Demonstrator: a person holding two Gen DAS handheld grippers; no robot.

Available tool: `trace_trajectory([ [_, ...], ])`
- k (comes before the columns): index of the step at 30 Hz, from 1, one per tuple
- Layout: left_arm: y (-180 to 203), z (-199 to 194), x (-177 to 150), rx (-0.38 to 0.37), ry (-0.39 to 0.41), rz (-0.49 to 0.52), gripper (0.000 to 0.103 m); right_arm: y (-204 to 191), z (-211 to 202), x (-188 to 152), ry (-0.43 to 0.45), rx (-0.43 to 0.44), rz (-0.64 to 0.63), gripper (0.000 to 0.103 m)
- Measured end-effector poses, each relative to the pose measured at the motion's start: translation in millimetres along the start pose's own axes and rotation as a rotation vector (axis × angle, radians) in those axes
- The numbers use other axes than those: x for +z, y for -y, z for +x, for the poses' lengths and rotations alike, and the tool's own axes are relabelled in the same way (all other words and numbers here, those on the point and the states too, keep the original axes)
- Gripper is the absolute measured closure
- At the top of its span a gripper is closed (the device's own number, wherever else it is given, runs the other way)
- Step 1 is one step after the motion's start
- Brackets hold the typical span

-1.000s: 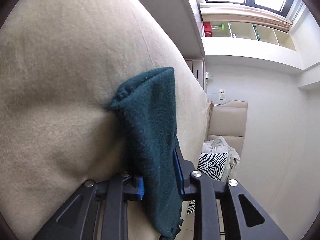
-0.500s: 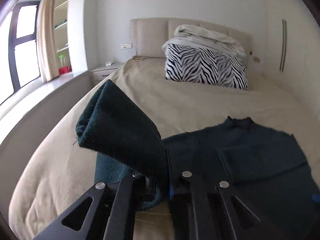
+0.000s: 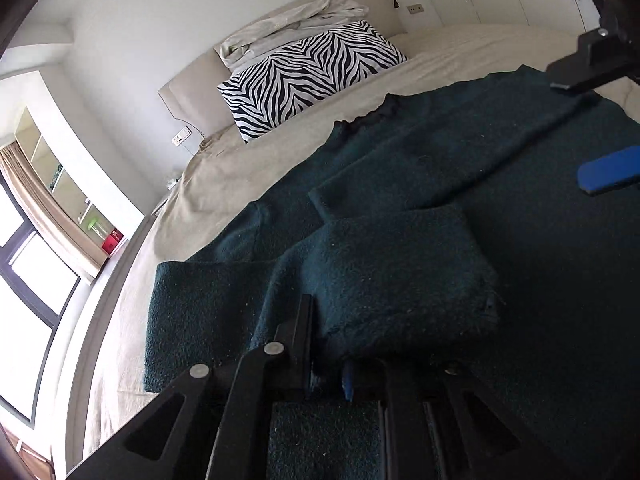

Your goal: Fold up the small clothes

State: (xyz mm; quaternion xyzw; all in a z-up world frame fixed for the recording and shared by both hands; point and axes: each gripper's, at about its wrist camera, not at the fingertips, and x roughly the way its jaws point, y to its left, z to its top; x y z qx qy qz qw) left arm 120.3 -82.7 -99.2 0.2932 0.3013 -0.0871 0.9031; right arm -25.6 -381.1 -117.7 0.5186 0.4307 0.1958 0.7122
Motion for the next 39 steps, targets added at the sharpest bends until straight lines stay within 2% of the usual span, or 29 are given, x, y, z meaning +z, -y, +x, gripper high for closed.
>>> trace_trajectory([
  [7, -13, -6, 0, -0.024, 0.027, -0.090, 0.088, -3, 89, 6, -0.169, -0.018, 0.094, 0.049],
  [12, -24, -11, -3, -0.038, 0.045, -0.145, 0.088, -9, 116, 6, -0.191, 0.007, 0.135, 0.050],
  [13, -26, -11, -3, -0.041, 0.046, -0.152, 0.088, -10, 119, 7, -0.190, 0.014, 0.138, 0.053],
  [15, -30, -12, -4, -0.048, 0.050, -0.170, 0.088, -13, 123, 10, -0.186, 0.008, 0.126, 0.075],
  [16, -32, -13, -4, -0.050, 0.049, -0.180, 0.082, -16, 126, 9, -0.187, -0.007, 0.106, 0.084],
  [17, -34, -15, -5, -0.051, 0.048, -0.191, 0.069, -21, 125, 10, -0.183, -0.021, 0.077, 0.091],
  [18, -37, -18, -5, -0.053, 0.050, -0.206, 0.062, -28, 123, 11, -0.172, -0.039, 0.039, 0.094],
  [19, -40, -22, -6, -0.055, 0.057, -0.221, 0.049, -36, 119, 14, -0.160, -0.062, -0.003, 0.095],
  [20, -44, -28, -7, -0.069, 0.070, -0.240, 0.041, -45, 113, 18, -0.145, -0.080, -0.045, 0.096],
  [22, -53, -39, -10, -0.119, 0.102, -0.290, 0.039, -64, 98, 28, -0.116, -0.116, -0.127, 0.096],
  [25, -68, -47, -14, -0.192, 0.095, -0.370, 0.039, -89, 74, 51, -0.073, -0.190, -0.240, 0.096],
  [27, -82, -47, -19, -0.250, 0.077, -0.443, 0.039, -100, 58, 66, -0.047, -0.270, -0.308, 0.096],
  [29, -94, -44, -23, -0.275, 0.055, -0.502, 0.044, -108, 46, 88, -0.025, -0.353, -0.360, 0.096],
  [34, -122, -30, -34, -0.327, 0.003, -0.617, 0.061, -94, 18, 129, -0.001, -0.487, -0.387, 0.096],
  [39, -149, -15, -42, -0.357, -0.028, -0.727, 0.068, -68, 10, 149, 0.004, -0.560, -0.386, 0.096],
])
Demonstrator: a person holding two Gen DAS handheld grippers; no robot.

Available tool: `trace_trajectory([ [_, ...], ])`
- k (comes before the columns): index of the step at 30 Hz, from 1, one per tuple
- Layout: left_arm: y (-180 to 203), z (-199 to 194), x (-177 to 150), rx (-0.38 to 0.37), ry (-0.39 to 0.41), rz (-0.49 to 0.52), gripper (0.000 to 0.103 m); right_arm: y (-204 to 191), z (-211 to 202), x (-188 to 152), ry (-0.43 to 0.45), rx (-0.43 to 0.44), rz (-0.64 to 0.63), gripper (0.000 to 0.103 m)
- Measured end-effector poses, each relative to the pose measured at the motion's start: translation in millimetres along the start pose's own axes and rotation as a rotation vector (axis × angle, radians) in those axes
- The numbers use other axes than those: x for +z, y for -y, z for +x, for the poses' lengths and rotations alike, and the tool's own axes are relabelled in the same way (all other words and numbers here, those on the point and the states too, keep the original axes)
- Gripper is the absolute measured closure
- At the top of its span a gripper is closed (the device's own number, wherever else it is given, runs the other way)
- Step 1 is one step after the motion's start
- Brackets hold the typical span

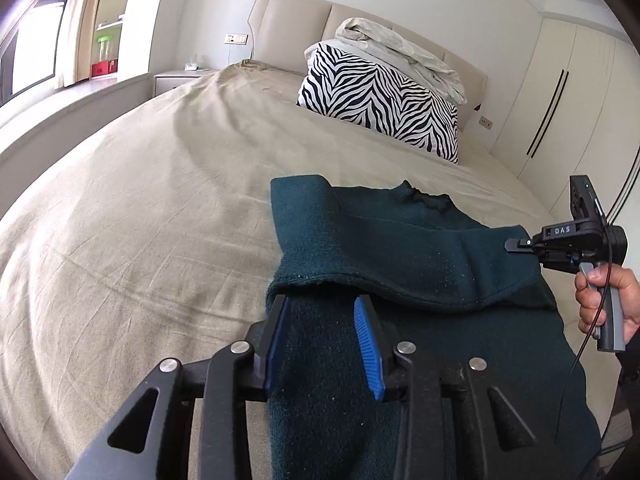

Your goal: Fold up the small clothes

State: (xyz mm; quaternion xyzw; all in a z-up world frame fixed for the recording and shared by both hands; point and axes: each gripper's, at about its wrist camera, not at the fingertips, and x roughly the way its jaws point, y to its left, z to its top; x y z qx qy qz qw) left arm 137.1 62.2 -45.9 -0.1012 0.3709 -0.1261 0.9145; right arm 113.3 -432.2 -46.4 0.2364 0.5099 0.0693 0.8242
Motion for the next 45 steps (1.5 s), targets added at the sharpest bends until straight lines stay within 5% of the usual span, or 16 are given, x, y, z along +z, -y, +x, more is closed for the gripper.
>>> trace_trajectory([
  [12, -27, 33, 61, -0.171, -0.035, -0.185, 0.078, 39, 25, 2, -0.019, -0.043, 0.037, 0.096],
  [17, -27, 87, 86, -0.297, -0.135, -0.261, 0.078, 50, 32, -2, -0.032, -0.024, 0.049, 0.096],
  [22, -44, 149, 90, -0.322, -0.267, -0.332, 0.078, 60, 40, 0, -0.031, 0.011, 0.069, 0.096],
  [24, -51, 167, 84, -0.314, -0.294, -0.334, 0.082, 62, 42, 2, -0.030, 0.016, 0.070, 0.096],
  [26, -62, 176, 79, -0.328, -0.300, -0.373, 0.099, 66, 42, 3, -0.028, 0.027, 0.081, 0.096],
  [31, -76, 174, 73, -0.393, -0.293, -0.422, 0.100, 77, 38, 0, -0.044, 0.095, 0.156, 0.094],
  [35, -74, 157, 71, -0.421, -0.269, -0.415, 0.082, 80, 25, -12, -0.027, 0.127, 0.195, 0.085],
  [45, -52, 105, 39, -0.346, -0.243, -0.227, 0.078, 82, 11, -43, 0.005, 0.091, 0.180, 0.083],
])
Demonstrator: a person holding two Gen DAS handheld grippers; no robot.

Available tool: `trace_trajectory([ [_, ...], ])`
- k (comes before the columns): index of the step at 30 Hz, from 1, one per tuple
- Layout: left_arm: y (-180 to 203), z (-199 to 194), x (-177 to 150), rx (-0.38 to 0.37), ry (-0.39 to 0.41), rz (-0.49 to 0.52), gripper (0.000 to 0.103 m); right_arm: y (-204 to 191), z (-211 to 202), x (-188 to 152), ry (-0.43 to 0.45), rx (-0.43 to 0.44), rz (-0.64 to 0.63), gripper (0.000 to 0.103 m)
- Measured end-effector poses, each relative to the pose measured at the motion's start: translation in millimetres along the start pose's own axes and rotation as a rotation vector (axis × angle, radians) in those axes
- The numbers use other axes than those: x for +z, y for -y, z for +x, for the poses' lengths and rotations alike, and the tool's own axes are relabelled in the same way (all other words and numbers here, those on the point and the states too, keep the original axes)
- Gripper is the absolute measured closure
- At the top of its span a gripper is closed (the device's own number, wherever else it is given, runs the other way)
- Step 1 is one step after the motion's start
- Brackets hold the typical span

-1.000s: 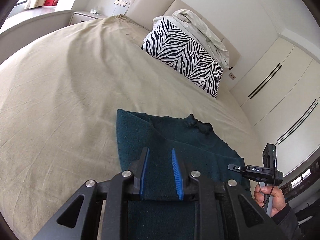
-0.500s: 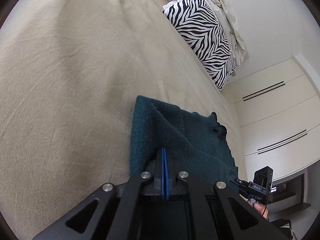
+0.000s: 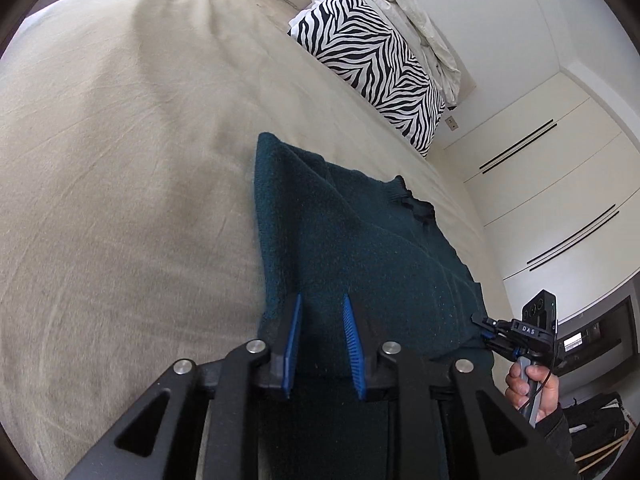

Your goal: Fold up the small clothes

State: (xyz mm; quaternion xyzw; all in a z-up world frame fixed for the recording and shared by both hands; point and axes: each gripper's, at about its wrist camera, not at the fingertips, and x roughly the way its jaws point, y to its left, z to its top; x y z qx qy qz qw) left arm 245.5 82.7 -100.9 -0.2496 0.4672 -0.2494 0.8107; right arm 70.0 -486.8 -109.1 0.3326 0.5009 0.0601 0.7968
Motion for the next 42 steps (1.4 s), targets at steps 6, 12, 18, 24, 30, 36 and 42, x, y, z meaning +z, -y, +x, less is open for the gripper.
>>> trace_trajectory([
  [6, 2, -7, -19, 0.030, -0.014, 0.037, 0.078, 8, -8, 3, 0.037, -0.064, 0.011, 0.083],
  [12, 13, -26, -40, 0.090, -0.020, 0.079, 0.078, -1, -26, -3, 0.098, -0.171, -0.013, 0.083],
  [18, 31, -63, -86, 0.105, 0.004, 0.109, 0.054, -22, -34, -13, 0.122, -0.103, -0.069, 0.082],
  [24, 24, -108, -137, 0.130, 0.014, 0.042, 0.040, -9, -31, -36, 0.061, -0.120, -0.043, 0.082],
  [30, 11, -140, -191, 0.137, -0.039, -0.040, 0.037, -8, -95, -95, 0.160, -0.047, -0.094, 0.053],
  [36, 16, -153, -235, 0.087, -0.104, -0.059, 0.039, 22, -142, -176, 0.173, 0.034, -0.056, 0.046],
  [42, 19, -148, -261, 0.048, -0.183, -0.071, 0.050, 53, -180, -244, 0.173, 0.037, -0.005, 0.046],
])
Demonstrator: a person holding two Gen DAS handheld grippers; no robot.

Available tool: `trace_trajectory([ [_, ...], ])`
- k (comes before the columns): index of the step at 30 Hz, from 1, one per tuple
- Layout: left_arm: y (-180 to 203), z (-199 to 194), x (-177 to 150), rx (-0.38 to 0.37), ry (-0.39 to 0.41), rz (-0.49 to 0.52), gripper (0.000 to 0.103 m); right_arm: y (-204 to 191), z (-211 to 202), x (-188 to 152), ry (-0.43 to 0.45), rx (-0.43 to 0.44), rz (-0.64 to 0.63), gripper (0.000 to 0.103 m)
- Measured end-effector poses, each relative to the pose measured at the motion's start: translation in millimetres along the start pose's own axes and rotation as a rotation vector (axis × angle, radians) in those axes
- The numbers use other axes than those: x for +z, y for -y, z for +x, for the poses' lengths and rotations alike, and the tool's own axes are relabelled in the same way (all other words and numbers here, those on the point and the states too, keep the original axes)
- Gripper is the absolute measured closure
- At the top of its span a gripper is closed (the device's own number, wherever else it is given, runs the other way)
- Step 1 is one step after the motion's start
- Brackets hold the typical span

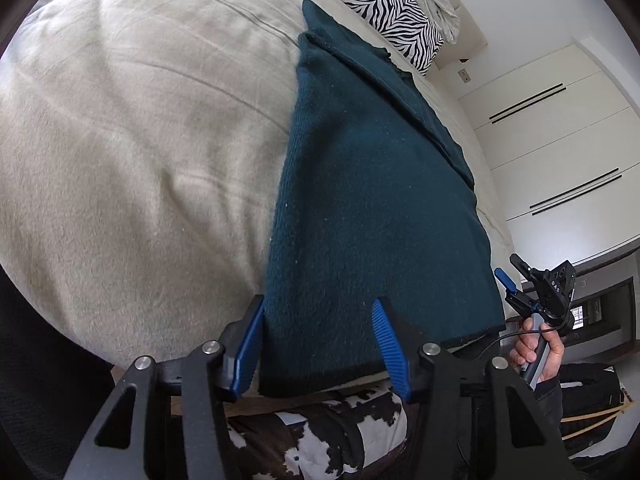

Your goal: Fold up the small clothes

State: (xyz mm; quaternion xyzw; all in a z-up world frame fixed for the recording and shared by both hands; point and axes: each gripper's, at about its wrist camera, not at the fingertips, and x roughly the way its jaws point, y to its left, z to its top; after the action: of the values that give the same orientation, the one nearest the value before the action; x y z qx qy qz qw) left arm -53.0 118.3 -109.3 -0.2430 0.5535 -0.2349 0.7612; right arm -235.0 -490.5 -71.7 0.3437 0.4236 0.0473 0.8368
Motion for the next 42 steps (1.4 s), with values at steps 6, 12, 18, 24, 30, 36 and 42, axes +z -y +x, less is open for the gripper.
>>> trace_trajectory([
  [6, -5, 3, -5, 0.009, -0.025, -0.018, 0.078, 20, -49, -30, 0.032, -0.042, 0.032, 0.046],
  [12, -8, 4, -9, -0.005, -0.031, -0.024, 0.085, 46, -84, -43, 0.038, -0.110, 0.079, 0.046],
  [18, -6, 5, -10, -0.006, -0.031, -0.009, 0.093, 67, -93, -55, -0.003, -0.123, 0.141, 0.046],
  [24, -4, 4, -8, -0.008, -0.029, 0.002, 0.094, 68, -70, -57, -0.097, -0.123, 0.160, 0.046],
  [30, -3, 3, -9, -0.009, -0.028, 0.009, 0.094, 65, -66, -61, -0.125, -0.098, 0.171, 0.068],
  [36, 5, 0, -10, -0.006, -0.022, 0.035, 0.095, 67, -68, -66, -0.100, -0.109, 0.173, 0.096],
  [42, 20, -14, -4, -0.083, 0.002, 0.059, 0.095, 52, -81, -66, -0.054, -0.068, 0.144, 0.097],
])
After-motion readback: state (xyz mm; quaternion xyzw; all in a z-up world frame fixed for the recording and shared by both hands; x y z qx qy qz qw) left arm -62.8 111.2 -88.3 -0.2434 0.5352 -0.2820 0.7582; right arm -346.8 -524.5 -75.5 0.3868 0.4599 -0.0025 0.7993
